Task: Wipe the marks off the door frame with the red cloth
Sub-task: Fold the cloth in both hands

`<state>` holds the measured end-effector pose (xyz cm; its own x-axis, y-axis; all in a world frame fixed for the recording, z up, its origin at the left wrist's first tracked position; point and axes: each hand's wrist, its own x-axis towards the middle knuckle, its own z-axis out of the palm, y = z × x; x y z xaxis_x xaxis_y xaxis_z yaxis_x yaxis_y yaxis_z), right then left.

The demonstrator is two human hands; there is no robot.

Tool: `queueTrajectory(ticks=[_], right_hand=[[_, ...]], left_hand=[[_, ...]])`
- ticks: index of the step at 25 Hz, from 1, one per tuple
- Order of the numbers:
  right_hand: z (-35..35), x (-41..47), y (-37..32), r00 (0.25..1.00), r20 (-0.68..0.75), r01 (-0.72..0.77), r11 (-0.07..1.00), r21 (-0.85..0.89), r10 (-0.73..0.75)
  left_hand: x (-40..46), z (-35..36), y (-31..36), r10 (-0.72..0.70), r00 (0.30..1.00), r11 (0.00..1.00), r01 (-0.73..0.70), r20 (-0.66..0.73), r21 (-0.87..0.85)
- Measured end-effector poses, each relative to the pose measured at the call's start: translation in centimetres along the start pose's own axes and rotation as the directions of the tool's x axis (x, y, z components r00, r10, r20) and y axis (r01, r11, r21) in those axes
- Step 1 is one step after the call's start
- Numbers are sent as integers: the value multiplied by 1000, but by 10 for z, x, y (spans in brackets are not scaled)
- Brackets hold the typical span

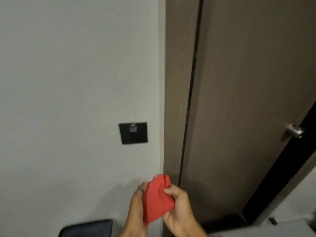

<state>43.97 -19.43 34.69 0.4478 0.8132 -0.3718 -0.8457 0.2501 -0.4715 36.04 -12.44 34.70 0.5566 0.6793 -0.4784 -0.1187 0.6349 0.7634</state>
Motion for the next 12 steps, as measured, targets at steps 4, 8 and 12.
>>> queueTrajectory(ticks=[4, 8, 12], right_hand=[[-25, 5, 69, 988, -137, -101, 973, -206, 73], [-51, 33, 136, 969, -189, -243, 772, -587, 161], [-69, 68, 230, 913, -264, -397, 533, -747, 310]], left_hand=[[-1, -81, -15, -130, 984, 968, 152, -121, 199], [11, -167, -22, -116, 974, 920, 180, -197, 349], [27, -264, -39, -108, 952, 876, 227, -285, 426]])
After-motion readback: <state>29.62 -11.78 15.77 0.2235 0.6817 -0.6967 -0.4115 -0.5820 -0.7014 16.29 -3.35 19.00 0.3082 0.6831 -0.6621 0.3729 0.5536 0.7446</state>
